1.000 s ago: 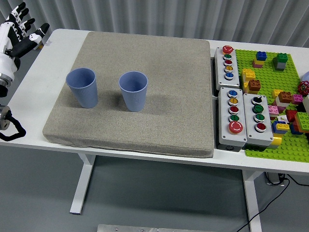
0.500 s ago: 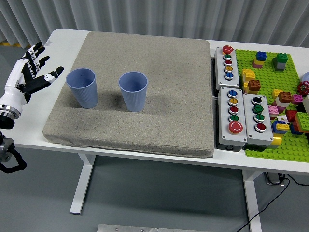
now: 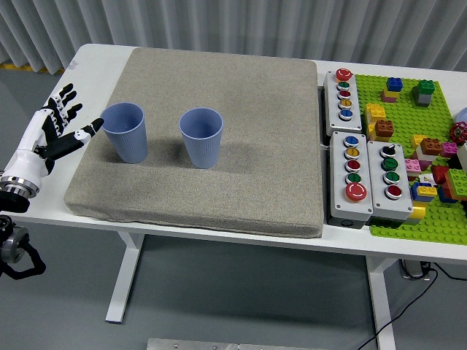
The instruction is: Pick cup pour cup place
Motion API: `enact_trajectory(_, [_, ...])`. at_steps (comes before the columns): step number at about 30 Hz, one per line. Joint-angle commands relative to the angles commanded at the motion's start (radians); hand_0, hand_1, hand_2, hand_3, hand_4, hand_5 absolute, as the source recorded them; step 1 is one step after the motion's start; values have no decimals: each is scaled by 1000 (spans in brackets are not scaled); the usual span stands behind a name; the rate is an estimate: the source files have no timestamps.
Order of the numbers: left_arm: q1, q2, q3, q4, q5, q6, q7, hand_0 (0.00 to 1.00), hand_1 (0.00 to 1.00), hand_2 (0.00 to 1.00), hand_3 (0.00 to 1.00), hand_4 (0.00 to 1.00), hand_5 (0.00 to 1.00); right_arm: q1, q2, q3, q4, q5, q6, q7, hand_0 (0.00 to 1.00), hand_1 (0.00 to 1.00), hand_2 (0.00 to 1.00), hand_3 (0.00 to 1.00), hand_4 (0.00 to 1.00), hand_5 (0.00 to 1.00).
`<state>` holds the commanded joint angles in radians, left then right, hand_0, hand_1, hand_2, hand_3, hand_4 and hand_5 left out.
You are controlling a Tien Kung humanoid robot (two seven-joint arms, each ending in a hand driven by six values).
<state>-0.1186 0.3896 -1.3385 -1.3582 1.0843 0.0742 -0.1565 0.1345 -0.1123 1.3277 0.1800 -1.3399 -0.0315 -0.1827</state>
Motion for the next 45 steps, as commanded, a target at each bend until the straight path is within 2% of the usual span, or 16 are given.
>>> enact_trajectory(28, [38, -51, 37, 34, 24, 0, -4, 958, 920, 998, 998, 829, 201, -12, 7, -9, 0, -3, 3, -4, 696, 695, 630, 625, 194, 372])
enact_trajectory(36, [23, -65, 40, 78, 18, 9, -8, 957, 919, 998, 998, 824, 201, -12, 6, -14, 0, 2, 3, -3, 696, 695, 630, 625, 192, 372])
enact_trajectory(45, [1, -70, 69, 88, 28, 14, -6, 957, 917, 998, 998, 814, 182, -3, 5, -21, 0, 12, 2, -2, 696, 695, 630, 624, 190, 370])
